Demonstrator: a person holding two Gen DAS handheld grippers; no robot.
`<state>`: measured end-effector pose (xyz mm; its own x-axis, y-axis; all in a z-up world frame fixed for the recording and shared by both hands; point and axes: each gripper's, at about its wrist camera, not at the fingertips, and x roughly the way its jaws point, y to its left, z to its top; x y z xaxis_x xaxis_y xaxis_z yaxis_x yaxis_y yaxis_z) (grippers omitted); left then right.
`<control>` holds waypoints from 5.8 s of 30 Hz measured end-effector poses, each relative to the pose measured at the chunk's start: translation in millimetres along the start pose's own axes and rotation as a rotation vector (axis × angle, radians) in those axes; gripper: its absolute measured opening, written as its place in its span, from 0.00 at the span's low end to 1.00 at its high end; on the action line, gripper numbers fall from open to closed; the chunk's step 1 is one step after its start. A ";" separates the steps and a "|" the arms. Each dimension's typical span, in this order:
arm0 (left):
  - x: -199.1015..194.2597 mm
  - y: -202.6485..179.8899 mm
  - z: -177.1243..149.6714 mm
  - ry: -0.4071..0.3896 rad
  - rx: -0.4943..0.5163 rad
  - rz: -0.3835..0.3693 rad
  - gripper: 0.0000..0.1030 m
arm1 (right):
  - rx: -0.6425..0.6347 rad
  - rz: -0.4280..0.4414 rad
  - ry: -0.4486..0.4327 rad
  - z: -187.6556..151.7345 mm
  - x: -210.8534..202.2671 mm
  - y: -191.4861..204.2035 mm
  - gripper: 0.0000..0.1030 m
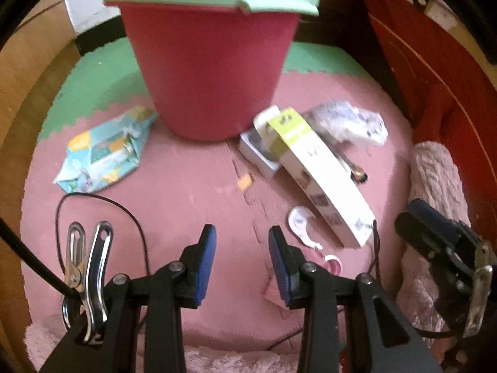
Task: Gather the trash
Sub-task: 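Lower both tools toward the pink paper slip and pink tape ring, then close the right tool on the pink tape ring, then close the left tool on the pink paper slip and lift it, then carry the pink slip in the left tool over the bucket while the right tool carries the ring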
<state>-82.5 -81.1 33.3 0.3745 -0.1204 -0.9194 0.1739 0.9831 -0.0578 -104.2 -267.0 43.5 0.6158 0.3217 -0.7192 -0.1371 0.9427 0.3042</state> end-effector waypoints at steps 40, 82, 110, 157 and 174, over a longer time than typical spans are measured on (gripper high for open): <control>101.2 -50.2 -54.3 0.276 0.166 -0.023 0.43 | 0.109 -0.059 0.447 -73.1 87.6 -40.1 0.33; 111.6 -54.3 -54.1 0.240 0.160 -0.030 0.41 | 0.117 -0.046 0.484 -82.1 117.3 -36.0 0.08; 100.3 -27.4 -48.5 0.243 0.140 -0.039 0.54 | 0.173 0.043 0.374 -79.6 84.0 -54.5 0.08; 8.1 -3.6 -17.9 0.011 0.048 -0.064 0.25 | 0.106 0.065 0.250 -55.3 48.2 -27.5 0.08; -88.1 18.1 68.3 -0.224 -0.058 -0.085 0.25 | -0.006 0.131 0.068 59.9 -12.5 11.7 0.08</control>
<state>-50.1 -62.1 139.8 0.5542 -0.2240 -0.8017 0.1631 0.9737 -0.1593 -67.1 -265.4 93.4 0.5382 0.4470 -0.7145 -0.2172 0.8927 0.3949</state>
